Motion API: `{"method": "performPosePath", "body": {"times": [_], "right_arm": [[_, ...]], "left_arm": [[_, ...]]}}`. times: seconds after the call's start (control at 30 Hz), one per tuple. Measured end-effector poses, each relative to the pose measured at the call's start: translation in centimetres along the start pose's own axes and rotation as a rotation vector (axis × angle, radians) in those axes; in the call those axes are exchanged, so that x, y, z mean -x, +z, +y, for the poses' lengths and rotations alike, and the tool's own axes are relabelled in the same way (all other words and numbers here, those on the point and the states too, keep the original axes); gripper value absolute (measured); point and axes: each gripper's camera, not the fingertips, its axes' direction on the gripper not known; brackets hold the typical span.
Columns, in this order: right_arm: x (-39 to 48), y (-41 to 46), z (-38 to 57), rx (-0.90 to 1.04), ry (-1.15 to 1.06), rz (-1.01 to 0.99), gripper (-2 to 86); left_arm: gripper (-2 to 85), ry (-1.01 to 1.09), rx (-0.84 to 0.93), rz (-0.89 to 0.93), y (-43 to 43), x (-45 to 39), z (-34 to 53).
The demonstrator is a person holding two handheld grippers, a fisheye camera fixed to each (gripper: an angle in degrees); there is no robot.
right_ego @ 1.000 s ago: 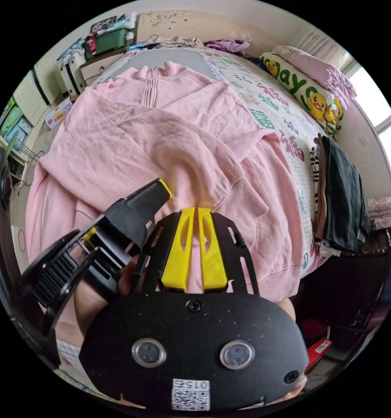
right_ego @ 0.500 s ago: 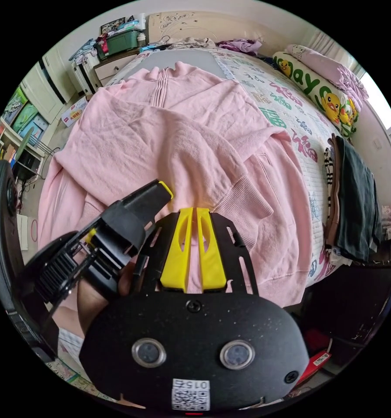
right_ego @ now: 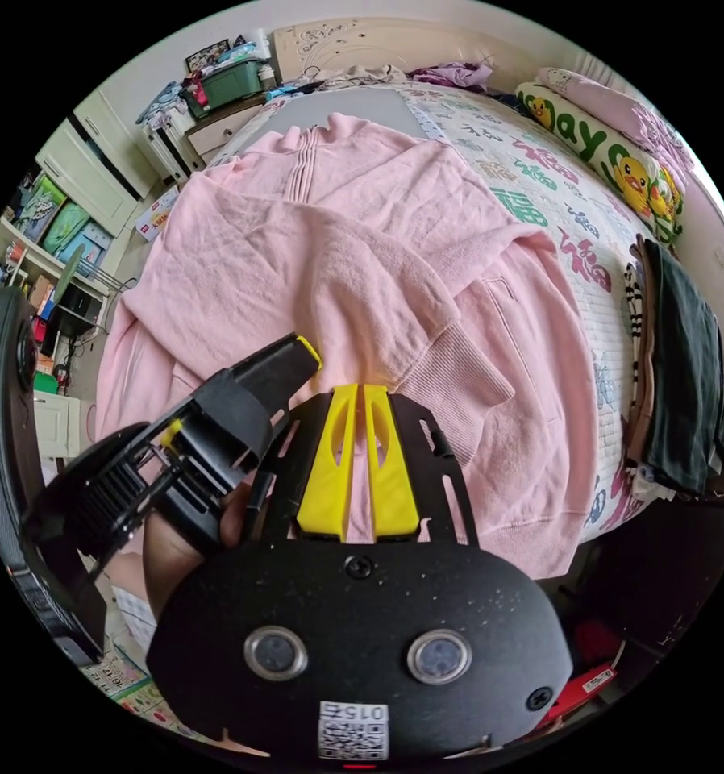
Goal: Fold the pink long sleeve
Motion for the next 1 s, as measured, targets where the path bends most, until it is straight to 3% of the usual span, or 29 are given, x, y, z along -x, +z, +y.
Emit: {"method": "performPosePath", "body": {"times": [1.0], "right_arm": [[-1.1, 0.4, 0.9, -0.032, -0.023, 0.003, -0.1]], "left_arm": [[-0.8, 0.015, -0.022, 0.006, -0.8, 0.1, 2.3]]}}
